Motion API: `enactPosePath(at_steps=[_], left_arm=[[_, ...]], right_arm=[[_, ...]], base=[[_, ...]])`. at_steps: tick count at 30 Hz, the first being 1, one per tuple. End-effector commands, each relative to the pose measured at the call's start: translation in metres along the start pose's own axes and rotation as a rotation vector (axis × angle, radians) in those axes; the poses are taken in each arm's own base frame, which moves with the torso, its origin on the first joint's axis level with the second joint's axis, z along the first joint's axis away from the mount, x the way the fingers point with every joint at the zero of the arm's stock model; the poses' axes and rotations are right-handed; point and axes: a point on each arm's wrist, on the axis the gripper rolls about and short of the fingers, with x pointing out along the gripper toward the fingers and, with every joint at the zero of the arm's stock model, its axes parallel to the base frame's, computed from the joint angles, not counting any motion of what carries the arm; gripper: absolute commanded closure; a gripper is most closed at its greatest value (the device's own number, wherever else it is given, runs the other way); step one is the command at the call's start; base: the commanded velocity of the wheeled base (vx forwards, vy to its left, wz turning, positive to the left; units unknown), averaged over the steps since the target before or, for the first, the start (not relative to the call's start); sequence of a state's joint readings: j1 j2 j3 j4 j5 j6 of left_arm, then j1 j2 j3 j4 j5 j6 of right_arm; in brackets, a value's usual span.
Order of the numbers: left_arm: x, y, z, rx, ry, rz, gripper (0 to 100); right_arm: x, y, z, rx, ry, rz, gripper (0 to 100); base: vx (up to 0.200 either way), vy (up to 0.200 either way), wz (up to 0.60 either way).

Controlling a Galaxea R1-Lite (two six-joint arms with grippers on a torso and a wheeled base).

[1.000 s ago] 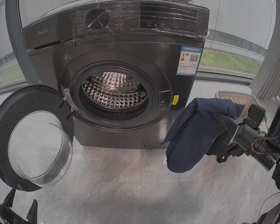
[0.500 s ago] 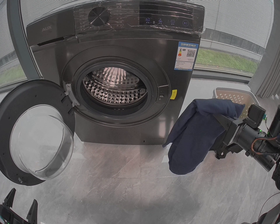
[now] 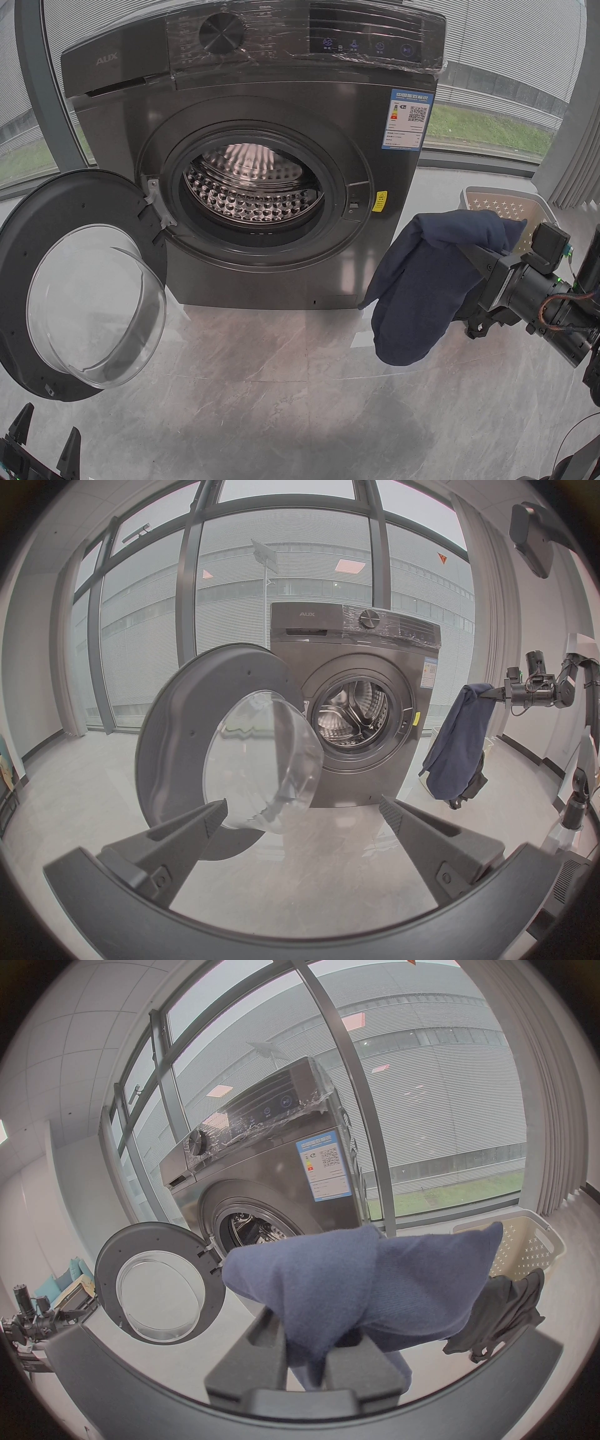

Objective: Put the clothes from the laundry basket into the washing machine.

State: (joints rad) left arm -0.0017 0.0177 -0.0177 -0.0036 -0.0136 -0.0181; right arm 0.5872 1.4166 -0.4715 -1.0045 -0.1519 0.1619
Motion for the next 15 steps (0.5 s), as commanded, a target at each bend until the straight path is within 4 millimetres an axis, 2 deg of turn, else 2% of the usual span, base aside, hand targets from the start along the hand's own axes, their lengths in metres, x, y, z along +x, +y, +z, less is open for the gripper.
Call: enactPosePath(at_steps=[1,2,15], left_arm=[[-0.0001,0.0001,-0.0052,0.001,-0.001,0.001,0],[-0.0001,0.0001,-0.0052,0.001,-0.001,0.001,0],[-0.0001,0.0001,-0.0052,0.001,-0.001,0.001,0]], right_arm=[[-0.0005,0.0001,0.0004,0.001,-0.002,0.001,100],[-0.0005,0.0001,0.0004,0.001,-0.002,0.001,100],[-0.0018,-0.0006,-0.0027,-0.001,0.01,0.0,100]], base=[[0.0,0.2,0.0],[0.0,0.2,0.0],[0.0,0.0,0.0]])
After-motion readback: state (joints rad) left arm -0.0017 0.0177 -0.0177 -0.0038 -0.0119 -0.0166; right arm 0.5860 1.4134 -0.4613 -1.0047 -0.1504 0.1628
